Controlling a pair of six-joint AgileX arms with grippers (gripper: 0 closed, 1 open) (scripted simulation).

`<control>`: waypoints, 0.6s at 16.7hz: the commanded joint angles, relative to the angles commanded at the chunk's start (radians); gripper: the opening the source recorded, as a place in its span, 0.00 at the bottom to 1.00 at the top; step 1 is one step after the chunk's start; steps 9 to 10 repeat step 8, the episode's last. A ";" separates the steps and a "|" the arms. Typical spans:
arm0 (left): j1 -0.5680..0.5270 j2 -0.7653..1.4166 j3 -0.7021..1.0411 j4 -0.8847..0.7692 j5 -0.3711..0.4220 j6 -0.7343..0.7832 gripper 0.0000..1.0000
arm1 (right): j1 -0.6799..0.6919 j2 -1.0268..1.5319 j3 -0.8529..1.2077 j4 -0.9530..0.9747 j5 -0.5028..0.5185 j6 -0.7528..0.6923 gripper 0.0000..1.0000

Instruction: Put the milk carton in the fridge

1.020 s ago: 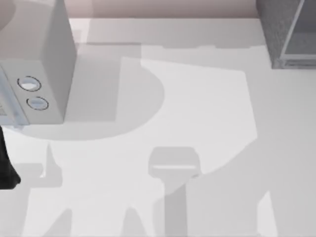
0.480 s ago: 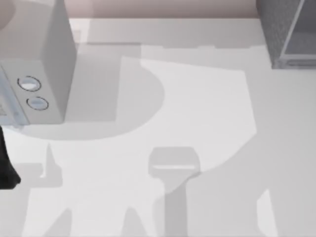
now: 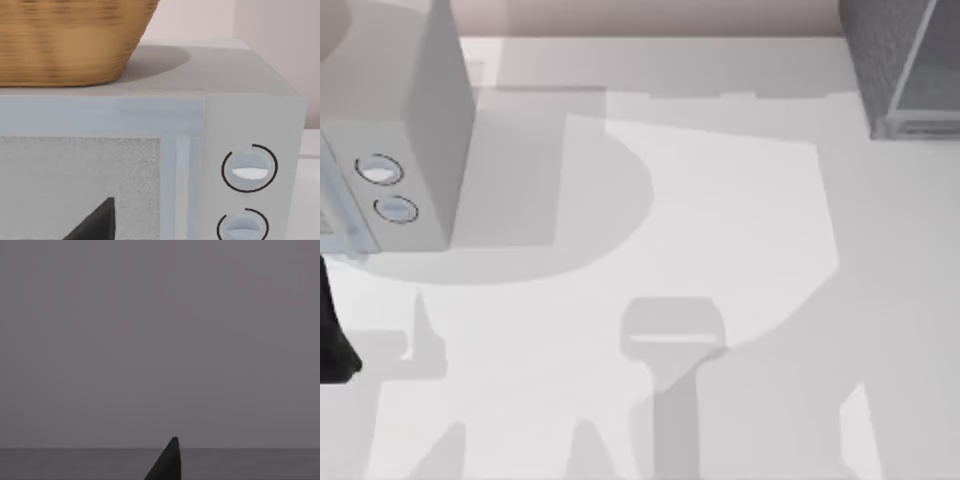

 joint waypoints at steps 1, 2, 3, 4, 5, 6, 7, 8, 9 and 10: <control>0.000 0.000 0.000 0.000 0.000 0.000 1.00 | 0.000 0.000 0.000 0.000 0.000 0.000 0.90; 0.000 0.000 0.000 0.000 0.000 0.000 1.00 | 0.000 0.000 0.000 0.000 0.000 0.000 0.98; 0.000 0.000 0.000 0.000 0.000 0.000 1.00 | 0.000 0.000 0.000 0.000 0.000 0.000 1.00; 0.000 0.000 0.000 0.000 0.000 0.000 1.00 | 0.000 0.000 0.000 0.000 0.000 0.000 1.00; 0.000 0.000 0.000 0.000 0.000 0.000 1.00 | 0.000 0.000 0.000 0.000 0.000 0.000 1.00; 0.000 0.000 0.000 0.000 0.000 0.000 1.00 | 0.000 0.000 0.000 0.000 0.000 0.000 1.00; 0.000 0.000 0.000 0.000 0.000 0.000 1.00 | 0.000 0.000 0.000 0.000 0.000 0.000 1.00; 0.000 0.000 0.000 0.000 0.000 0.000 1.00 | 0.000 0.000 0.000 0.000 0.000 0.000 1.00; 0.000 0.000 0.000 0.000 0.000 0.000 1.00 | 0.000 0.000 0.000 0.000 0.000 0.000 1.00; 0.000 0.000 0.000 0.000 0.000 0.000 1.00 | 0.000 0.000 0.000 0.000 0.000 0.000 1.00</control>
